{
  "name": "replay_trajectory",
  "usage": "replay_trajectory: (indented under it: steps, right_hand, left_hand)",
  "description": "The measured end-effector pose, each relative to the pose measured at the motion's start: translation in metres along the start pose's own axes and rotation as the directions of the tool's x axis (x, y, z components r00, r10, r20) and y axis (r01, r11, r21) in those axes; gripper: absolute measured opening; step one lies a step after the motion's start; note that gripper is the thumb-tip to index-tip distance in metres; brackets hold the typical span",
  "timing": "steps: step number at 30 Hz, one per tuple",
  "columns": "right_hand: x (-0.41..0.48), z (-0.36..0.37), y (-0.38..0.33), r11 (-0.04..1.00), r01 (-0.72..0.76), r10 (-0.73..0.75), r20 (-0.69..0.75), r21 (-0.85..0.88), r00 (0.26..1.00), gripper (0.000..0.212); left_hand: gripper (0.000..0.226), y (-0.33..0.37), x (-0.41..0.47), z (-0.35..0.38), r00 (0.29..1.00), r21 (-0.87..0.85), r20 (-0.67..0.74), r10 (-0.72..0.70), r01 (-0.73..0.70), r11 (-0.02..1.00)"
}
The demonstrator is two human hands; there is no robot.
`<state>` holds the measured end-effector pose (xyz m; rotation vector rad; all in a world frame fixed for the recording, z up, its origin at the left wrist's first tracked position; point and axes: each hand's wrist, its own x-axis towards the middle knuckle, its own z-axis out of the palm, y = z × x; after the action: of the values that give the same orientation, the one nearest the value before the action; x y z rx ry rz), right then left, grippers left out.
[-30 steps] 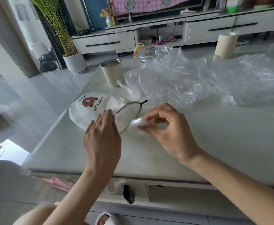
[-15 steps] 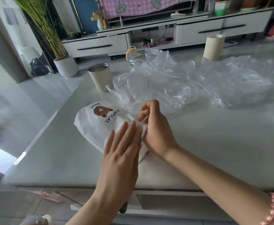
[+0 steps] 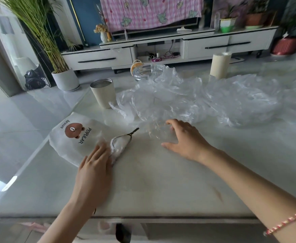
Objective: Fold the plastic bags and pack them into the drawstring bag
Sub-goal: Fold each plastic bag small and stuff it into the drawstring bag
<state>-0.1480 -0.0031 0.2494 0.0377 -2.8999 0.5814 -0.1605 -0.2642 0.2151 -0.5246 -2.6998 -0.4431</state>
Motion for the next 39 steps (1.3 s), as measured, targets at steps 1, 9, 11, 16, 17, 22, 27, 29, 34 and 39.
replay_trajectory:
  steps: [1, 9, 11, 16, 17, 22, 27, 29, 34, 39]
  right_hand:
    - [0.001, 0.005, 0.001, 0.999, -0.010, 0.010, -0.002, -0.045, 1.000, 0.058]
    - [0.011, 0.011, 0.007, 0.979, -0.041, 0.092, -0.252, 0.199, 0.963, 0.005]
    - [0.010, 0.003, 0.006, 0.954, -0.040, 0.119, -0.254, 0.298, 0.960, 0.003]
    - [-0.006, -0.018, 0.003, 0.934, -0.018, 0.082, -0.165, 0.356, 0.983, 0.012]
    - [-0.012, -0.025, 0.004, 0.938, 0.001, 0.054, -0.147, 0.347, 0.988, 0.012]
    - [-0.041, -0.061, 0.017, 0.928, 0.049, -0.076, 0.059, 0.369, 0.995, 0.017]
    - [-0.077, -0.102, 0.058, 0.953, -0.135, 0.023, 0.379, 0.272, 0.925, 0.020]
    - [-0.089, -0.112, 0.070, 0.957, -0.196, 0.072, 0.477, 0.214, 0.876, 0.015]
    - [-0.108, -0.131, 0.071, 0.960, -0.252, 0.173, 0.445, 0.124, 0.879, 0.012]
    - [-0.095, -0.089, 0.039, 0.953, -0.061, 0.109, -0.150, 0.296, 0.983, 0.010]
  left_hand:
    - [0.042, 0.002, 0.003, 0.000, 1.000, -0.008, 0.017, -0.020, 0.020, 1.000]
    - [0.050, 0.069, 0.008, -0.025, 0.994, -0.229, -0.059, -0.093, 0.077, 0.970]
    - [0.037, 0.083, 0.012, -0.031, 0.993, -0.291, -0.086, -0.075, 0.047, 0.956]
    - [0.034, 0.109, 0.028, -0.025, 0.995, -0.345, -0.096, 0.014, -0.046, 0.938]
    - [0.039, 0.113, 0.032, -0.022, 0.995, -0.326, -0.092, 0.050, -0.078, 0.942]
    - [0.058, 0.118, 0.040, -0.002, 0.965, -0.073, 0.000, 0.263, -0.262, 0.962]
    - [0.007, 0.134, 0.027, -0.002, 0.894, -0.061, -0.014, 0.447, -0.447, 0.892]
    - [0.011, 0.146, 0.014, -0.014, 0.865, -0.212, 0.176, 0.470, -0.433, 0.876]
    - [0.062, 0.159, 0.001, -0.028, 0.817, -0.379, 0.427, 0.387, -0.227, 0.897]
    - [0.041, 0.161, 0.012, 0.004, 0.915, -0.253, 0.091, 0.392, -0.360, 0.898]
